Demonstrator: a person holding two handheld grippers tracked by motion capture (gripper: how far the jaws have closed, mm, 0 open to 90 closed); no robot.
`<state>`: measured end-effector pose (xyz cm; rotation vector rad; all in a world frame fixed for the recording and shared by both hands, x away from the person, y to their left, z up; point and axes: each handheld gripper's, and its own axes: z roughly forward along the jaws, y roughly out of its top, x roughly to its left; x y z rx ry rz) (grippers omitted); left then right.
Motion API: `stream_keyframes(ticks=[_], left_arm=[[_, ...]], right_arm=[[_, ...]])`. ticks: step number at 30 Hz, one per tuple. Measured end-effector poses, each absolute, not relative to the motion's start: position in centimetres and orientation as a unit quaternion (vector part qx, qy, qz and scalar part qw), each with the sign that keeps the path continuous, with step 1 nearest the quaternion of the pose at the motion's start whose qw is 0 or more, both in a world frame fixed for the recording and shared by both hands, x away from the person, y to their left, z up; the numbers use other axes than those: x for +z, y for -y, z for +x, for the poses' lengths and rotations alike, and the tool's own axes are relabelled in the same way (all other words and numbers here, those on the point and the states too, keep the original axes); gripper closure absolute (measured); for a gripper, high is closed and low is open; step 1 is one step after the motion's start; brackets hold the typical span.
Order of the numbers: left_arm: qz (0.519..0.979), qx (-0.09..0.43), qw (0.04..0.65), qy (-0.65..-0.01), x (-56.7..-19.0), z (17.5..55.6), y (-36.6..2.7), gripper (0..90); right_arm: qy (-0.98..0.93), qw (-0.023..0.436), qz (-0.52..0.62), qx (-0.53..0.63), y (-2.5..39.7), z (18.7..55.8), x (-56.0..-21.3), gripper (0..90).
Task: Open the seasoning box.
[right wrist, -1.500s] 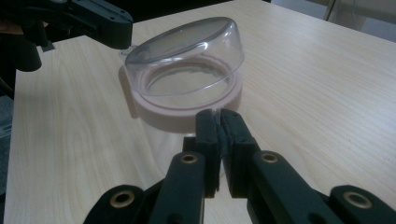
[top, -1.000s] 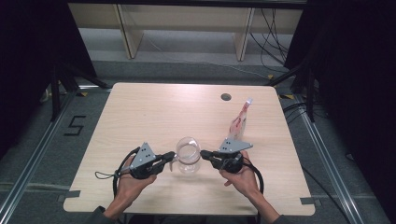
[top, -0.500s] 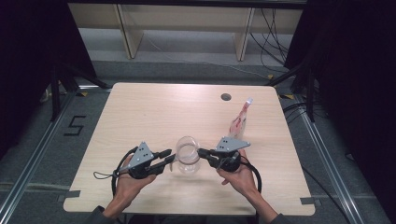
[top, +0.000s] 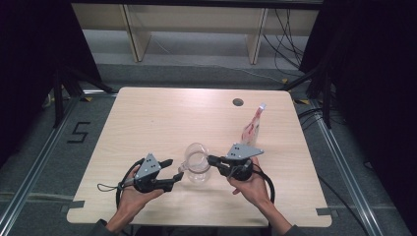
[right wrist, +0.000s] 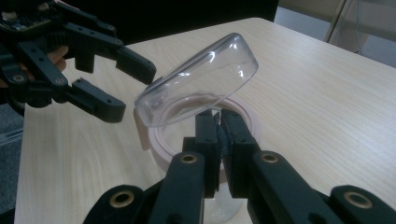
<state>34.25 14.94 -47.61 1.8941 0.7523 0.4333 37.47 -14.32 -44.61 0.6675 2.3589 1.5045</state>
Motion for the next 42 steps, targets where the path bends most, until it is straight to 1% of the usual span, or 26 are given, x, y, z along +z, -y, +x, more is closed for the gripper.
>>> stream_keyframes(ticks=[2, 3, 5, 6, 11, 12, 14, 17, 18, 21, 25, 27, 31, 40, 42], left_arm=[[0.787, 0.179, 0.5, -0.314, -47.9, 34.3, -15.0, 37.1], [0.785, 0.171, 0.502, -0.32, -48.0, 34.2, -15.0, 36.7], [0.788, 0.173, 0.495, -0.321, -48.1, 34.2, -15.1, 35.5], [0.792, 0.176, 0.493, -0.313, -48.2, 34.2, -15.2, 35.4], [0.794, 0.176, 0.487, -0.317, -48.3, 33.9, -15.6, 33.8], [0.797, 0.178, 0.481, -0.319, -48.4, 33.7, -15.8, 33.1], [0.799, 0.177, 0.478, -0.32, -48.5, 33.6, -16.0, 32.2], [0.797, 0.175, 0.478, -0.326, -48.6, 33.5, -16.2, 31.6], [0.796, 0.172, 0.477, -0.331, -48.7, 33.4, -16.3, 30.5], [0.796, 0.174, 0.474, -0.334, -48.6, 33.1, -16.8, 29.4], [0.794, 0.171, 0.471, -0.346, -48.8, 32.9, -17.3, 27.3], [0.794, 0.171, 0.47, -0.346, -48.8, 33.0, -17.3, 26.5], [0.797, 0.165, 0.462, -0.351, -49.0, 32.9, -17.2, 24.6], [0.802, 0.167, 0.454, -0.351, -49.1, 33.0, -17.1, 23.3], [0.804, 0.168, 0.45, -0.35, -49.0, 33.0, -17.2, 22.6]], right_arm=[[-0.811, 0.14, 0.227, 0.521, 14.3, 37.5, -44.5, 86.1], [-0.811, 0.134, 0.233, 0.52, 14.2, 37.3, -44.4, 86.1], [-0.81, 0.133, 0.232, 0.521, 14.1, 37.3, -44.3, 86.0], [-0.81, 0.143, 0.221, 0.524, 13.9, 37.3, -44.1, 86.0], [-0.808, 0.134, 0.229, 0.526, 13.4, 36.9, -43.8, 85.7], [-0.81, 0.147, 0.211, 0.527, 13.2, 37.0, -43.6, 85.7], [-0.807, 0.136, 0.221, 0.531, 12.8, 36.8, -43.7, 85.7], [-0.808, 0.138, 0.216, 0.531, 12.6, 36.8, -43.5, 85.5], [-0.806, 0.13, 0.217, 0.535, 12.3, 36.6, -43.6, 85.4], [-0.808, 0.136, 0.206, 0.534, 12.3, 36.6, -43.4, 85.4], [-0.807, 0.125, 0.208, 0.538, 12.0, 36.3, -43.3, 85.3], [-0.802, 0.137, 0.203, 0.544, 11.9, 36.3, -43.4, 85.3], [-0.806, 0.122, 0.198, 0.545, 11.6, 36.2, -43.4, 85.2], [-0.803, 0.128, 0.201, 0.545, 11.3, 36.0, -43.5, 85.1], [-0.807, 0.122, 0.199, 0.542, 11.4, 36.0, -43.5, 85.1]])
